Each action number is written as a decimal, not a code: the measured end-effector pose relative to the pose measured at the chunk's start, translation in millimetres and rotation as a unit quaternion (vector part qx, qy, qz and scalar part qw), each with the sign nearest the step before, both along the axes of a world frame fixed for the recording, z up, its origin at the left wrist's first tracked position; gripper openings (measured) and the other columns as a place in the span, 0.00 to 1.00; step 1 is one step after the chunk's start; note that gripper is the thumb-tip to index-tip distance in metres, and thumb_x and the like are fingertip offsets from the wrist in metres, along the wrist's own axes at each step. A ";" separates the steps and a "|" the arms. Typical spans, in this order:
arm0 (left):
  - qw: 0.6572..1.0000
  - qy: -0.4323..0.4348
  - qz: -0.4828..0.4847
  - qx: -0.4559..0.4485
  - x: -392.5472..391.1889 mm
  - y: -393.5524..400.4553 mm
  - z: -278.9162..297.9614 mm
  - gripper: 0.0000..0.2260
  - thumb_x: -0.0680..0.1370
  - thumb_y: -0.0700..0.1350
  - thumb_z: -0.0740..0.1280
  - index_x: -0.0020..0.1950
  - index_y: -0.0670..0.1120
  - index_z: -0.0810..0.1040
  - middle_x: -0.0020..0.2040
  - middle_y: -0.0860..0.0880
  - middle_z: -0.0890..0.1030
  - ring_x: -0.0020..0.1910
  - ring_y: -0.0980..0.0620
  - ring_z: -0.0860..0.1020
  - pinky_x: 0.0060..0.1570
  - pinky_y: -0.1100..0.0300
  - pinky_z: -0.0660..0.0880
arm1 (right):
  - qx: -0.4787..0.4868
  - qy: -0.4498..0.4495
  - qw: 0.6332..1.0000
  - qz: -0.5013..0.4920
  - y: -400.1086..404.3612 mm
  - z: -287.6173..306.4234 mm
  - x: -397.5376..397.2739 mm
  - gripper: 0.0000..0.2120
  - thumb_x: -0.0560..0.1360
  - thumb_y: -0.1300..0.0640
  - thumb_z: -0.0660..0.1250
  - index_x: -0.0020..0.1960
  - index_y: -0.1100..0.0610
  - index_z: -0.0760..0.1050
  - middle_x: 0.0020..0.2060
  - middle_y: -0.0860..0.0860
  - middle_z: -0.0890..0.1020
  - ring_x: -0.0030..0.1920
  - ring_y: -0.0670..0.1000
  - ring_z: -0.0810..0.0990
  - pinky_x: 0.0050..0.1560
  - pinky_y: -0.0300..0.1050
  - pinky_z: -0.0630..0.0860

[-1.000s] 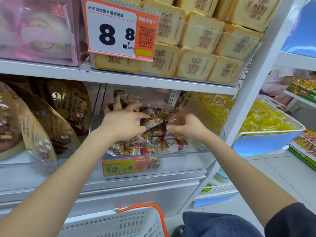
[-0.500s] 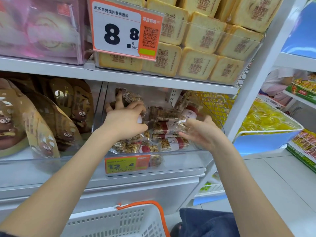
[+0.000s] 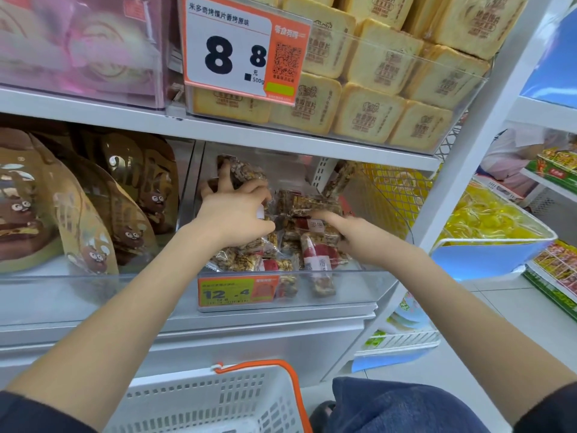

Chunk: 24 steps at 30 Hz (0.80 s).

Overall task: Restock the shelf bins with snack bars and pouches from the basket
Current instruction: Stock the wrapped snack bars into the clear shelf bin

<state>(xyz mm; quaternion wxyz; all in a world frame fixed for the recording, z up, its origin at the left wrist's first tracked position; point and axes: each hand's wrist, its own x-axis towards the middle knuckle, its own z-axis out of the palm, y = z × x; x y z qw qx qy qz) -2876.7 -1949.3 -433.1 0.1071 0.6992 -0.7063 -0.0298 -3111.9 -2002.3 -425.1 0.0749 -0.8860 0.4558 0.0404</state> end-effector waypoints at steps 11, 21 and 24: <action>1.000 -0.002 -0.002 0.001 0.6 -0.2 -0.2 0.23 0.75 0.59 0.60 0.69 0.57 0.64 0.76 0.61 0.52 0.75 0.40 0.37 0.68 0.33 0.49 | -0.266 0.137 0.940 0.164 -22.6 9.1 -3.7 0.19 0.74 0.53 0.69 0.64 0.48 0.74 0.63 0.48 0.75 0.61 0.55 0.74 0.39 0.47 0.76; 1.000 -0.002 -0.002 0.001 0.8 -0.6 -1.2 0.22 0.74 0.59 0.60 0.67 0.58 0.65 0.76 0.61 0.52 0.75 0.40 0.36 0.68 0.32 0.50 | -0.026 0.051 0.997 -0.049 -26.6 -24.5 4.0 0.28 0.72 0.47 0.71 0.69 0.45 0.68 0.63 0.54 0.73 0.61 0.58 0.74 0.57 0.50 0.72; 1.000 -0.004 -0.002 -0.001 0.7 -1.5 -1.8 0.22 0.74 0.59 0.60 0.68 0.58 0.65 0.76 0.61 0.52 0.75 0.40 0.36 0.68 0.32 0.50 | 0.027 -0.064 0.987 -0.144 -23.8 -31.6 -4.7 0.39 0.67 0.50 0.77 0.72 0.49 0.61 0.68 0.61 0.62 0.64 0.64 0.71 0.65 0.53 0.69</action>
